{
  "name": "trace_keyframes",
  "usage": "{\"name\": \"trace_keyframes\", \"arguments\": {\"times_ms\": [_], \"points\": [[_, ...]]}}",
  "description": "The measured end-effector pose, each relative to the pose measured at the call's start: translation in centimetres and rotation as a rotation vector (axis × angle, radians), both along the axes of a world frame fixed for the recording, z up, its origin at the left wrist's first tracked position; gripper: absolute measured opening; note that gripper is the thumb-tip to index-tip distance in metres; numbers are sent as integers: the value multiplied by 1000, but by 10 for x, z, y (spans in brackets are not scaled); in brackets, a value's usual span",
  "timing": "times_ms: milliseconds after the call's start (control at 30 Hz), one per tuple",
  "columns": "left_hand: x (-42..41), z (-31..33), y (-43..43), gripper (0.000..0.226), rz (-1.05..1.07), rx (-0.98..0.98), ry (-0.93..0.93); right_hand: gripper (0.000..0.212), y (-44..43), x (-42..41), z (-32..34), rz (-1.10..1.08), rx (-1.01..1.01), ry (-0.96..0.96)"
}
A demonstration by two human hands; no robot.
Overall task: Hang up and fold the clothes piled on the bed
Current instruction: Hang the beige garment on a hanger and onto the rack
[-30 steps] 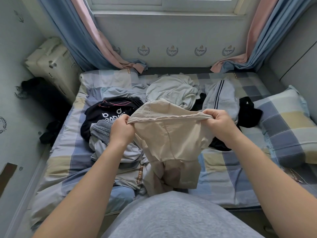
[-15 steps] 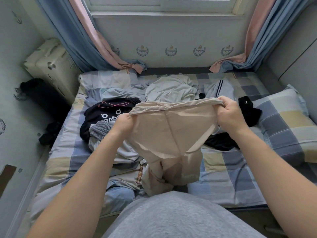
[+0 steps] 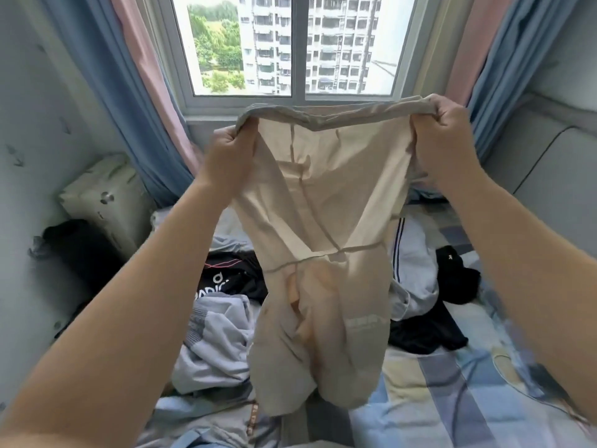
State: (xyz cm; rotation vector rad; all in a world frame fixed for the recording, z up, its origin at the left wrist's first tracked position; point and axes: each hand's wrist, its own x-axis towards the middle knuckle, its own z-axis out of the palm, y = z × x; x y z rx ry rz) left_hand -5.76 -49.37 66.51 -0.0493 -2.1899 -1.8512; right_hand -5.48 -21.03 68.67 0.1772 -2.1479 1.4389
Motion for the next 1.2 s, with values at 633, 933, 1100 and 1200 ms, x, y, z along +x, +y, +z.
{"name": "trace_keyframes", "arguments": {"times_ms": [633,933,1100,1200], "points": [[-41,159,24,19,-31,101,142,38,-5,-44,153,54,-60,-28],[-35,106,14,38,-636,226,-498,9,13,-60,108,217,-176,-346],[-33,103,35,32,-622,520,-256,13,9,-58,83,320,143,-476],[-34,107,48,39,-594,530,-171,15,2,-47,77,303,147,-300]]}}
